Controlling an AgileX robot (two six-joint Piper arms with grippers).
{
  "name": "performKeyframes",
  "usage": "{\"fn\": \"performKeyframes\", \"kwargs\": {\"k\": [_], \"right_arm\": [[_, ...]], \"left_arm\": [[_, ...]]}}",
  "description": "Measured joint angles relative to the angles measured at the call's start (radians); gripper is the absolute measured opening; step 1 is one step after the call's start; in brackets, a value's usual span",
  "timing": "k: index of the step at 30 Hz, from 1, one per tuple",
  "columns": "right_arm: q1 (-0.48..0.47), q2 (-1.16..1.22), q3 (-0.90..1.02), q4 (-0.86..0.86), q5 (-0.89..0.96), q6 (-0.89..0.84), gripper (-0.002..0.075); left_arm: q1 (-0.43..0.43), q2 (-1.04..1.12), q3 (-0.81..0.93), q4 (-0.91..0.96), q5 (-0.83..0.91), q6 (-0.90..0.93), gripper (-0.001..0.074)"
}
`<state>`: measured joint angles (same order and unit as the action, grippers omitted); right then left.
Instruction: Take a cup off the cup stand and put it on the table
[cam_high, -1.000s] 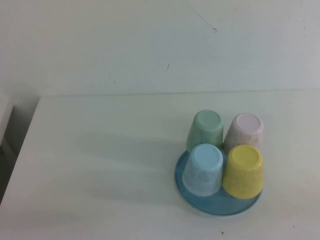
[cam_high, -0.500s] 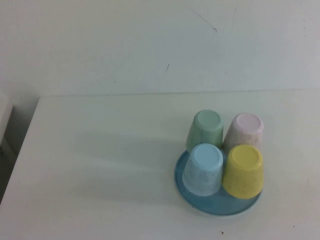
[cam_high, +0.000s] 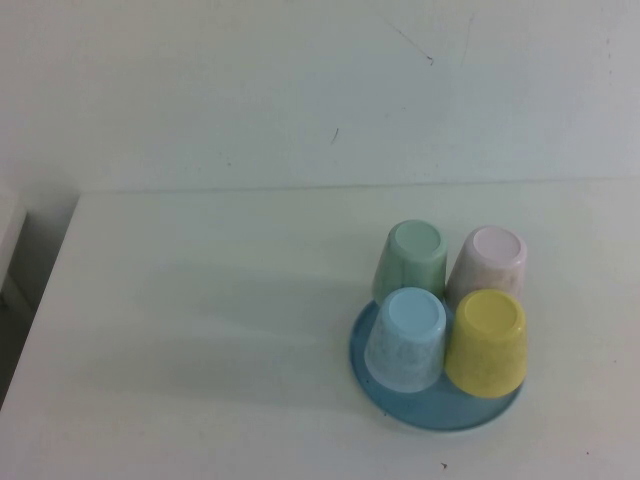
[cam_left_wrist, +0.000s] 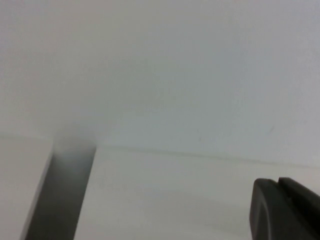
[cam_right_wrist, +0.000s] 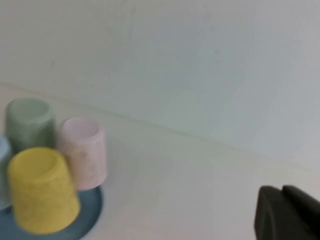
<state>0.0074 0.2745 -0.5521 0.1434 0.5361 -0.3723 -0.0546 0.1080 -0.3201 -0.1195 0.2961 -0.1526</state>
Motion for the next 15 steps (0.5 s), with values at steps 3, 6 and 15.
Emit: {"fn": "performKeyframes", "kwargs": {"k": [3, 6, 15], "right_arm": [[0.000, 0.127, -0.090, 0.151, 0.124, -0.168, -0.0003], [0.000, 0.254, -0.154, 0.282, 0.200, -0.286, -0.0003], [0.000, 0.657, -0.204, 0.597, 0.265, -0.701, -0.0003]], "left_arm": [[0.000, 0.103, -0.081, -0.050, 0.145, 0.043, -0.0003], [0.000, 0.213, -0.136, -0.153, 0.221, 0.153, -0.0003], [0.000, 0.502, -0.186, -0.651, 0.296, 0.641, -0.0003]]}}
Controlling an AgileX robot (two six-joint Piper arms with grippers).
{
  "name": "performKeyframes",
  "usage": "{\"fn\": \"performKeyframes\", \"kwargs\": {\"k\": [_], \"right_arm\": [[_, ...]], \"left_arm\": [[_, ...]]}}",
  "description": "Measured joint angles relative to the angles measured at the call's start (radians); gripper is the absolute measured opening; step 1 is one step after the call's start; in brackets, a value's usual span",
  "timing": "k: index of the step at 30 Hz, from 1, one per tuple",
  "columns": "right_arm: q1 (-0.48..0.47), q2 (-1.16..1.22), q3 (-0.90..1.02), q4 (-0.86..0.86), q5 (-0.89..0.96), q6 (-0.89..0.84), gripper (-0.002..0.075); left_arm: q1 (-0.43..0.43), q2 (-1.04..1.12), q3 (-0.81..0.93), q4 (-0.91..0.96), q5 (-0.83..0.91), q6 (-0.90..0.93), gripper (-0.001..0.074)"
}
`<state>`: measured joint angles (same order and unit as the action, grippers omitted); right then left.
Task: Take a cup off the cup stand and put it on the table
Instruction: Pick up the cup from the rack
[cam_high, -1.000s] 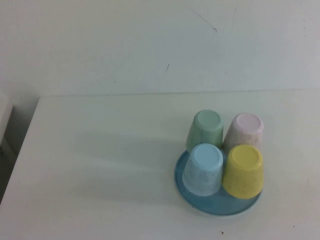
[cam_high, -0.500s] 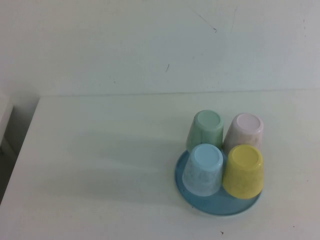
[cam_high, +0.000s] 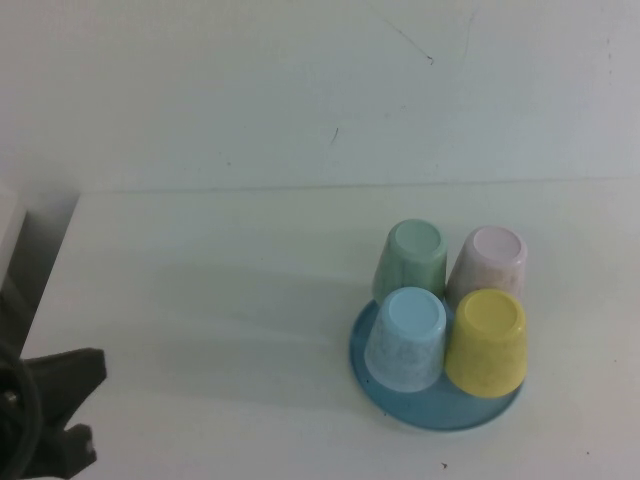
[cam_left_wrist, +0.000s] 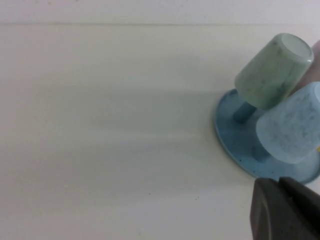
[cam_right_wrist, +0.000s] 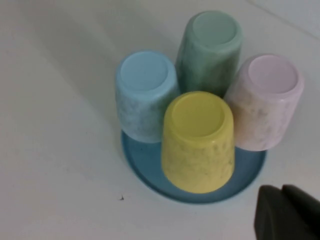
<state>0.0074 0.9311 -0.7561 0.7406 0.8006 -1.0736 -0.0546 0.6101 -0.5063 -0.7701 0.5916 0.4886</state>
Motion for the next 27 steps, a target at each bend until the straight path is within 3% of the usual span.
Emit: {"fn": "performKeyframes", "kwargs": {"k": [5, 10, 18, 21, 25, 27], "right_arm": [[0.009, 0.181, -0.039, 0.069, -0.002, -0.117, -0.0003], [0.104, 0.281, -0.116, 0.072, -0.011, -0.177, -0.0003], [0.289, 0.418, -0.271, -0.135, 0.012, -0.203, 0.0027], [0.310, 0.480, -0.327, -0.179, 0.059, -0.192, 0.0161], [0.310, 0.545, -0.394, -0.196, 0.113, -0.158, 0.0494], [0.310, 0.578, -0.425, -0.198, 0.157, -0.158, 0.0599]], "left_arm": [[0.000, 0.113, -0.002, -0.187, 0.000, 0.242, -0.0003], [0.000, 0.170, -0.002, -0.254, -0.002, 0.388, -0.0003], [0.000, 0.172, -0.002, -0.265, -0.017, 0.455, -0.0003], [0.000, 0.172, -0.002, -0.265, -0.017, 0.496, -0.0003], [0.000, 0.172, -0.002, -0.265, -0.012, 0.542, -0.0003], [0.000, 0.172, -0.002, -0.265, -0.007, 0.550, -0.0003]]}}
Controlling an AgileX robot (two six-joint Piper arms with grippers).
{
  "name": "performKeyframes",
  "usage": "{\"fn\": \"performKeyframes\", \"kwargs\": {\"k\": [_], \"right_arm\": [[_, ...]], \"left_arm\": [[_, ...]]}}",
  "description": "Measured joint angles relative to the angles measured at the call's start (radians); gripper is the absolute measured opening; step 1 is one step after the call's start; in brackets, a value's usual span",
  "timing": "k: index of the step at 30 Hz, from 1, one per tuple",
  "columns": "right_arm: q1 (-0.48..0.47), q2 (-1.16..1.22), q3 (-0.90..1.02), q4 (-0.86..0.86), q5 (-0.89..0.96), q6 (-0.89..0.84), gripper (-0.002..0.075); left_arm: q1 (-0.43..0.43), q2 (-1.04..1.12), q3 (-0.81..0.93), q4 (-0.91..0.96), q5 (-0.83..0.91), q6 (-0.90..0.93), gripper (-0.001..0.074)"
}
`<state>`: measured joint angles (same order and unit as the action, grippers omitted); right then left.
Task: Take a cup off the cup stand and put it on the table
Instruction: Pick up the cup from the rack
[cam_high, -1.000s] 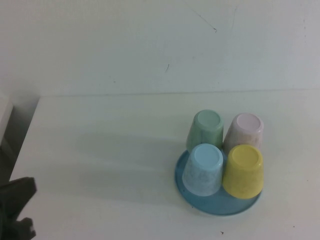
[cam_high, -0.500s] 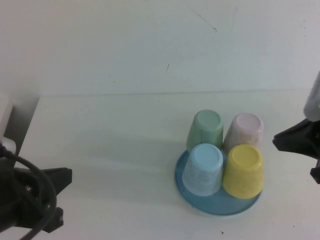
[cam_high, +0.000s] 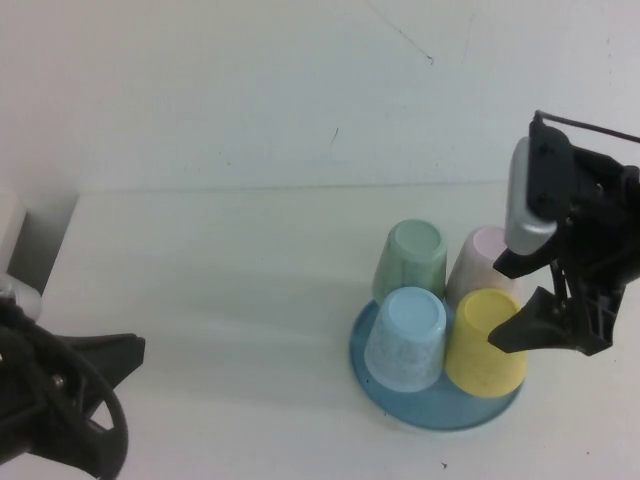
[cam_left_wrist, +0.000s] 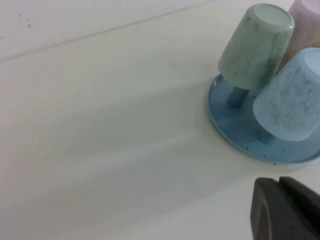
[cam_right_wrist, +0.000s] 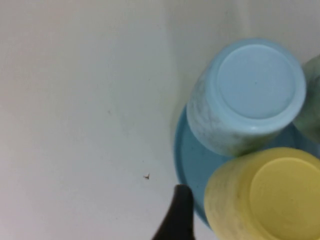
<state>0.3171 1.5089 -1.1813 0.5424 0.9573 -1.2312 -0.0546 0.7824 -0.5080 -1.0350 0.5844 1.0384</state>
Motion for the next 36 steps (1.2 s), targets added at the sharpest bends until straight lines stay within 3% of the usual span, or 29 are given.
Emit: {"fn": "performKeyframes", "kwargs": {"k": [4, 9, 32, 36], "right_arm": [[0.000, 0.060, -0.034, 0.000, 0.040, -0.006, 0.0673], [0.000, 0.119, -0.048, 0.000, 0.034, -0.032, 0.0689], [0.000, 0.185, -0.050, -0.046, -0.020, -0.086, 0.0692], [0.000, 0.185, -0.050, -0.073, -0.016, -0.086, 0.0642]], "left_arm": [[0.000, 0.000, 0.000, 0.000, 0.002, 0.004, -0.0003], [0.000, 0.000, 0.000, 0.000, 0.004, 0.004, -0.0002], [0.000, 0.000, 0.000, -0.086, 0.008, 0.007, -0.0002], [0.000, 0.000, 0.000, -0.104, 0.008, 0.007, -0.0002]]}}
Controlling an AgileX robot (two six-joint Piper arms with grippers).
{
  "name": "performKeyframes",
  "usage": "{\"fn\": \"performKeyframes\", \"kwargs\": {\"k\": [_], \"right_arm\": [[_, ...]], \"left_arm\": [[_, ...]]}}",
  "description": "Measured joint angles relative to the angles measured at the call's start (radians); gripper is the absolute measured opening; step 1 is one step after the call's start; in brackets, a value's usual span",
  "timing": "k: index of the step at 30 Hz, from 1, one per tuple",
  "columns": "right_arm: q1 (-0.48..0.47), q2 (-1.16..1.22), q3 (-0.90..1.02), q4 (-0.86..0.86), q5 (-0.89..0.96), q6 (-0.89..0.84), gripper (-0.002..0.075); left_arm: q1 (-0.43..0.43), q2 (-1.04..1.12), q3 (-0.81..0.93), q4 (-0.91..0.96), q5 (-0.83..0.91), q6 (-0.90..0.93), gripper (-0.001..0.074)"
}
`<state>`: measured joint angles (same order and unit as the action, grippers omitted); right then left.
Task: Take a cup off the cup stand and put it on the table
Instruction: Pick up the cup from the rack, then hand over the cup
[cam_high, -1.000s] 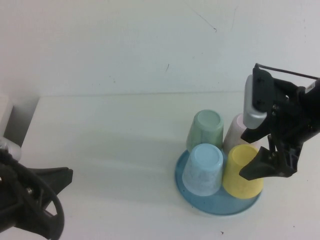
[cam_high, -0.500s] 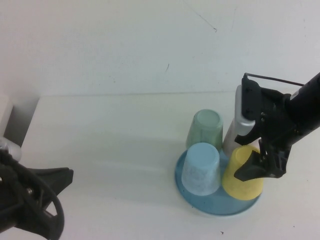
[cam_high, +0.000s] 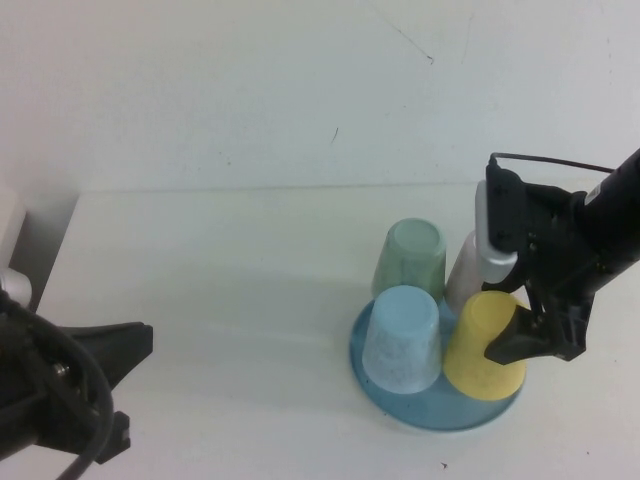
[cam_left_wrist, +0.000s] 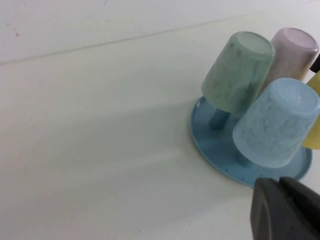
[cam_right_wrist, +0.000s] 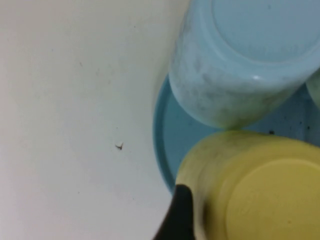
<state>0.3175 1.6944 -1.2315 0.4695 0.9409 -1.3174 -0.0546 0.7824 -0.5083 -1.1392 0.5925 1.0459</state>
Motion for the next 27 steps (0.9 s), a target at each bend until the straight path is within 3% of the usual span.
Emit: {"fn": "performKeyframes", "kwargs": {"k": [3, 10, 14, 18, 27], "right_arm": [[0.000, 0.000, -0.002, -0.008, 0.002, 0.000, 0.0543], [0.000, 0.000, -0.062, -0.014, 0.032, 0.017, 0.0541], [0.000, 0.000, -0.153, -0.016, 0.142, 0.075, 0.0541], [0.000, 0.000, -0.266, -0.016, 0.259, 0.180, 0.0541], [0.000, -0.024, -0.476, 0.015, 0.293, 0.462, 0.0541]], "left_arm": [[0.000, 0.000, 0.000, -0.002, 0.000, 0.000, -0.0002], [0.000, 0.000, 0.000, -0.074, 0.000, -0.003, -0.0002], [0.000, 0.000, 0.000, -0.171, 0.009, -0.009, -0.0002], [0.000, 0.000, 0.000, -0.264, 0.019, -0.009, -0.0002], [0.000, 0.000, 0.000, -0.493, 0.023, -0.023, -0.0002]]}}
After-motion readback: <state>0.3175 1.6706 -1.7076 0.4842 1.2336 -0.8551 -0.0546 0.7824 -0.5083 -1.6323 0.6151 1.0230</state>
